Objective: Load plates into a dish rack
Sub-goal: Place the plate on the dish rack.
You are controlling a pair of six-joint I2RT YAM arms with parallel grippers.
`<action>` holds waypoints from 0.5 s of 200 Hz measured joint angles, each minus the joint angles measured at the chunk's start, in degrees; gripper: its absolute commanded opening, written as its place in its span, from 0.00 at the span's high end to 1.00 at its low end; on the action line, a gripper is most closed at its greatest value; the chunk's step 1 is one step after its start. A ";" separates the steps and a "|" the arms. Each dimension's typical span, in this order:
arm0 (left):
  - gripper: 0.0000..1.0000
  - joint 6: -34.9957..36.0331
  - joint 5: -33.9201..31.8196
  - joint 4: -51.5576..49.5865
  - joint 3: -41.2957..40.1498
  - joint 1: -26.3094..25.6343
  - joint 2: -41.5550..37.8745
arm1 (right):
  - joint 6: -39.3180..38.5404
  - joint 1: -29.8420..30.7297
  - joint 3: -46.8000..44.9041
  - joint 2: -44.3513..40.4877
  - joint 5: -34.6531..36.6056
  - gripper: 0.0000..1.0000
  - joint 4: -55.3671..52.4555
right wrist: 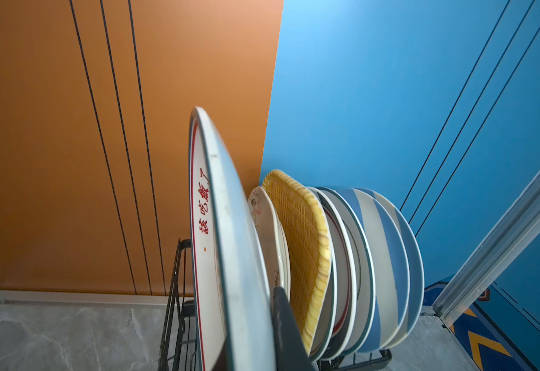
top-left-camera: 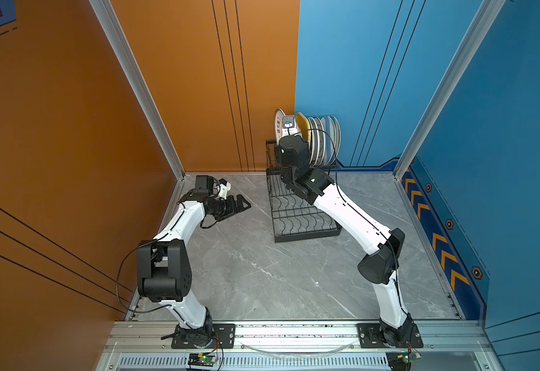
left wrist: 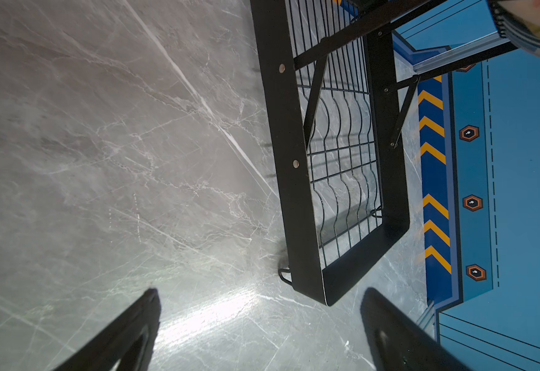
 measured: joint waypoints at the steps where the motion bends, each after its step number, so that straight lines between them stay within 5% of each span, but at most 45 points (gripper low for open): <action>1: 0.02 0.00 0.00 0.00 0.00 0.02 0.00 | -0.07 -0.02 0.04 0.09 0.04 1.00 0.09; 100: 0.02 0.00 0.46 0.59 -1.42 0.68 0.00 | -3.63 -3.23 3.43 8.20 0.90 1.00 5.97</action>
